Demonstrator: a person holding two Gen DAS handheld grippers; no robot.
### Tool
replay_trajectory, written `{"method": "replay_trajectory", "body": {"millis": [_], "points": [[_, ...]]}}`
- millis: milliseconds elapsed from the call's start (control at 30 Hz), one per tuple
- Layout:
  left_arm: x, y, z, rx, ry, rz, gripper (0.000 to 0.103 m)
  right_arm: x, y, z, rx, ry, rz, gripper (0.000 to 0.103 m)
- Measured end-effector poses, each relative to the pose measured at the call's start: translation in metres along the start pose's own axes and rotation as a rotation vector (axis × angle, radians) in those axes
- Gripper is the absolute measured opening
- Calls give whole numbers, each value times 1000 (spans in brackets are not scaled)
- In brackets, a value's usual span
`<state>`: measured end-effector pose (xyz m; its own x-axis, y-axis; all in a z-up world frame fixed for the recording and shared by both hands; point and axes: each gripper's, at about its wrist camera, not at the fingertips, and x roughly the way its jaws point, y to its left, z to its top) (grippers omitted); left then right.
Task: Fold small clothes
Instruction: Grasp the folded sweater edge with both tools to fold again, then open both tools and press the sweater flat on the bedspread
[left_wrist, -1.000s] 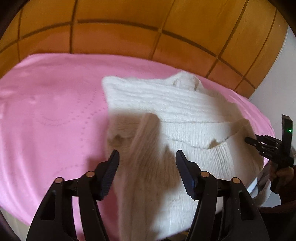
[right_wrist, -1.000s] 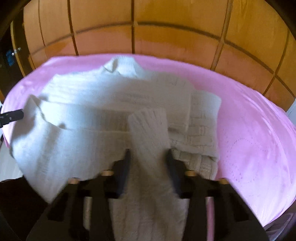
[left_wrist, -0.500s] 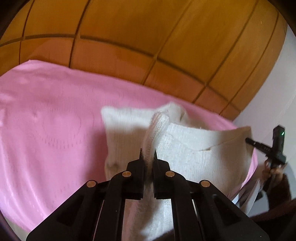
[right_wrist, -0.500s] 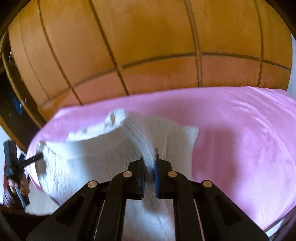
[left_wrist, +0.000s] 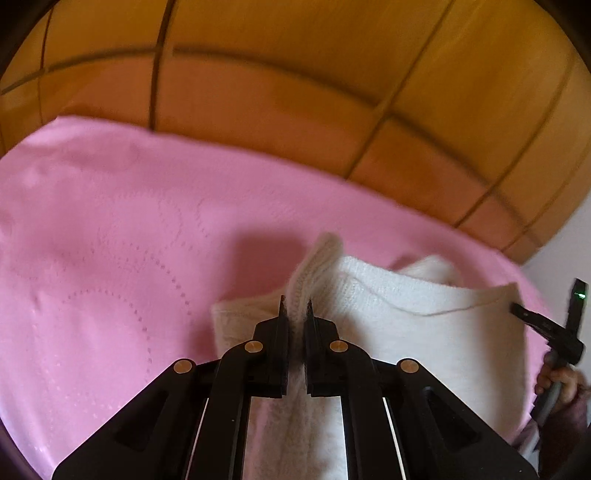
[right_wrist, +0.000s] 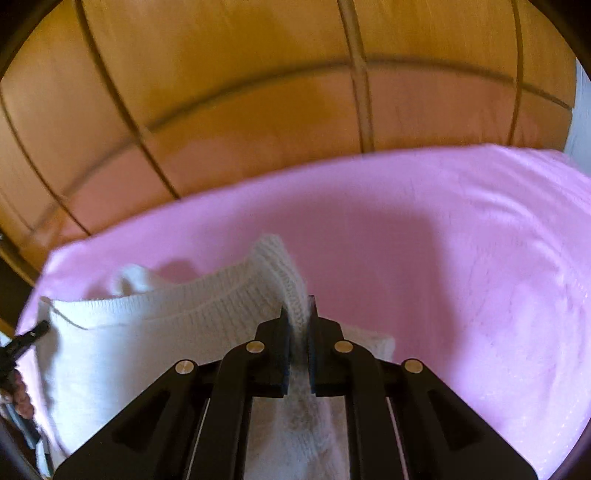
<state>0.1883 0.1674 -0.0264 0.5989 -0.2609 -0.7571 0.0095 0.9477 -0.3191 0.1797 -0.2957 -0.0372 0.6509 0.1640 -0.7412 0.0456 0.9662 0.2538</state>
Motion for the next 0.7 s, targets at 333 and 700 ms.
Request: {"method": "replay_trajectory", "body": {"millis": [333,700], "points": [[-44,-11,-7,22,-100,-47,44,-30,9,-13,-32,-100,19,40],[11,-72,-50,200,115,-120,27,0,101,-64,-210,63,144,33]]}}
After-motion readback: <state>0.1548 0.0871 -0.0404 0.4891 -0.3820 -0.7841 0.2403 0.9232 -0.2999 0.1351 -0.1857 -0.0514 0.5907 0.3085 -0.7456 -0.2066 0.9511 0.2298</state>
